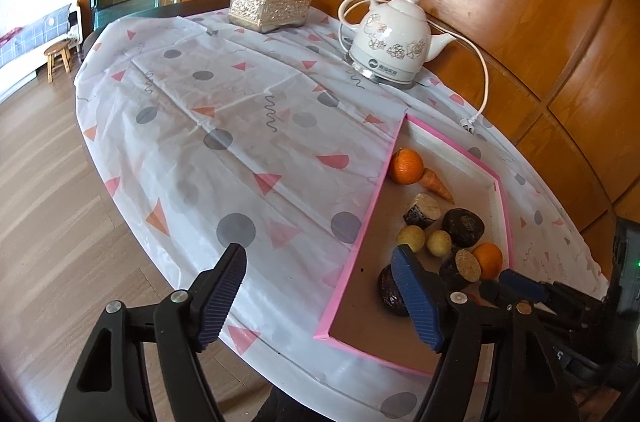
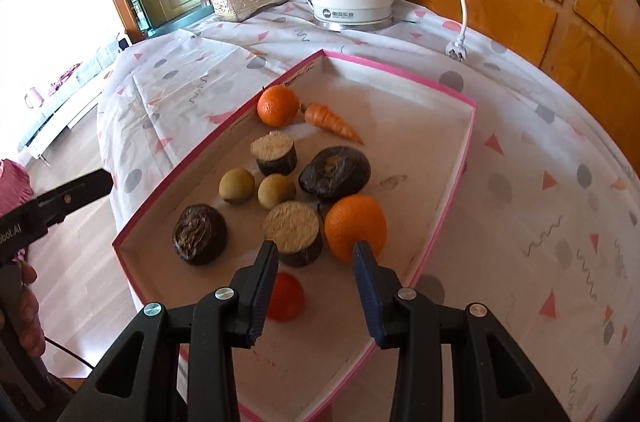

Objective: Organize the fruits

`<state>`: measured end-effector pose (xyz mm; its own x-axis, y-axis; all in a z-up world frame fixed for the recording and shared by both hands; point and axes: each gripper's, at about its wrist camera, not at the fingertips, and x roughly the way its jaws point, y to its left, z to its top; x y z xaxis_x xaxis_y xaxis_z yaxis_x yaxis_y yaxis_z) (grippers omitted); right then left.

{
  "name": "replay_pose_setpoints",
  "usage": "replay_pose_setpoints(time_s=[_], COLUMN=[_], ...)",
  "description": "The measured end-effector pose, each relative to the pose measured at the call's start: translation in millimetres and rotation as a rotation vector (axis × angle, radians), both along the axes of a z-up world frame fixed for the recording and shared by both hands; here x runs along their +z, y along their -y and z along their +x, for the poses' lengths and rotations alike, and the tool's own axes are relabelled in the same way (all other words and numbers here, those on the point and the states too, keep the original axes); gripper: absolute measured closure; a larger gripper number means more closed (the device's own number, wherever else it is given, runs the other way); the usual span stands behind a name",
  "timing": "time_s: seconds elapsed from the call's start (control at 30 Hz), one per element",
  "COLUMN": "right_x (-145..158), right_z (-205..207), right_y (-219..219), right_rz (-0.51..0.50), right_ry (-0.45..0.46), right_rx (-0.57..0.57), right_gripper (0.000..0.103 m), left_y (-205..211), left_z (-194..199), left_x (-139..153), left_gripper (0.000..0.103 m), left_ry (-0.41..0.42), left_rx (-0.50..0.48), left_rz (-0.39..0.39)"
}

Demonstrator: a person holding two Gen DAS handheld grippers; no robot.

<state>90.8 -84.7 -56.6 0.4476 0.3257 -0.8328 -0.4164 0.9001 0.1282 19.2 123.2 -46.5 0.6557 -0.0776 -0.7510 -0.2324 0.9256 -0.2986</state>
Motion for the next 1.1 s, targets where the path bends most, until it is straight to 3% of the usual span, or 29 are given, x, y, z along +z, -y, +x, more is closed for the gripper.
replay_pose_setpoints(time_s=[0.17,0.33,0.5,0.63,0.77,1.1], right_x=[-1.0,3.6,13.7,19.8,22.0,20.3], right_z=[-9.6,-21.0,-35.9,-47.6,-54.2,-63.9], right_y=[4.6,10.6,20.1,27.6,32.5,46.2], right_rz=[0.032,0.055,0.072,0.06,0.042,0.018], right_ry=[-0.004,0.015,0.067,0.115,0.148,0.174], right_rx=[-0.028,-0.076,-0.148,-0.222,-0.277,-0.348], right_gripper=[0.064,0.058,0.041,0.038,0.027,0.027], left_y=[11.6,24.0,37.2,45.5,51.5,62.9], left_z=[-3.3,-9.4,-17.6,-19.6,-21.5,-28.5], left_x=[8.9,22.2,34.5,38.2,40.0,53.3], left_gripper=[0.024,0.013,0.0,0.0,0.0,0.0], left_ry=[0.03,0.092,0.162,0.176,0.185,0.247], left_rx=[-0.028,-0.057,-0.097,-0.11,-0.11,-0.076], left_rz=[0.043,0.103,0.147,0.186,0.221,0.314])
